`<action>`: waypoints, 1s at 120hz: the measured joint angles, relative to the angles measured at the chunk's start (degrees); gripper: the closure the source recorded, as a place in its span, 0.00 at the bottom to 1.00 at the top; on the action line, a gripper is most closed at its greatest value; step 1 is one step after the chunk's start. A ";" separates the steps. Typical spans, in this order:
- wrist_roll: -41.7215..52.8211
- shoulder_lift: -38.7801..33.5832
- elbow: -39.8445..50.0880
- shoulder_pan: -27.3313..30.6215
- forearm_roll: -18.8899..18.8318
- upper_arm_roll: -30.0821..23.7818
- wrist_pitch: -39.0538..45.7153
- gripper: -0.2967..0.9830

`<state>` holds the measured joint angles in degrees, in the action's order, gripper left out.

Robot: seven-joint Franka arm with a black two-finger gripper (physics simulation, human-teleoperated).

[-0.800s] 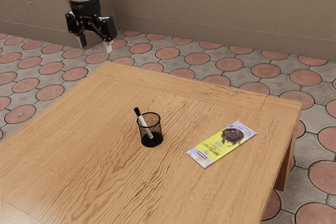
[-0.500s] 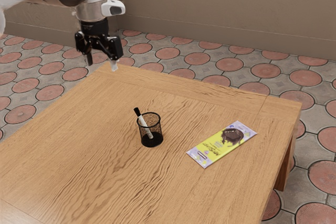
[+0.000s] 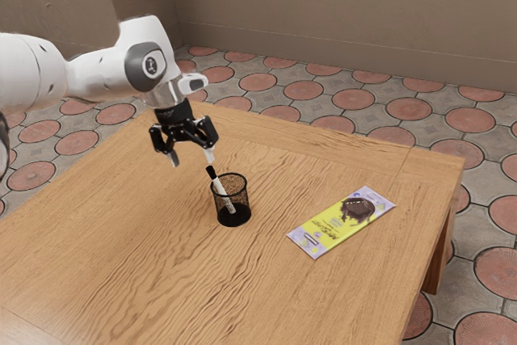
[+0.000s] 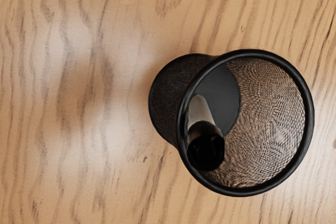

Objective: Take the marker out of the pen holder and place it to the left of the pen holder.

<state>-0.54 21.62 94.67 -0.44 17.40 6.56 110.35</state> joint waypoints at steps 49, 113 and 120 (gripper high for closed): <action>4.19 4.57 -1.87 -0.12 3.33 -0.42 7.76 0.23; 6.71 3.10 3.43 -0.09 4.87 -2.15 13.30 0.46; 6.89 3.06 3.14 -0.09 4.91 -2.19 13.00 0.54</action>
<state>6.35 24.68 97.82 -0.53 22.30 4.37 123.35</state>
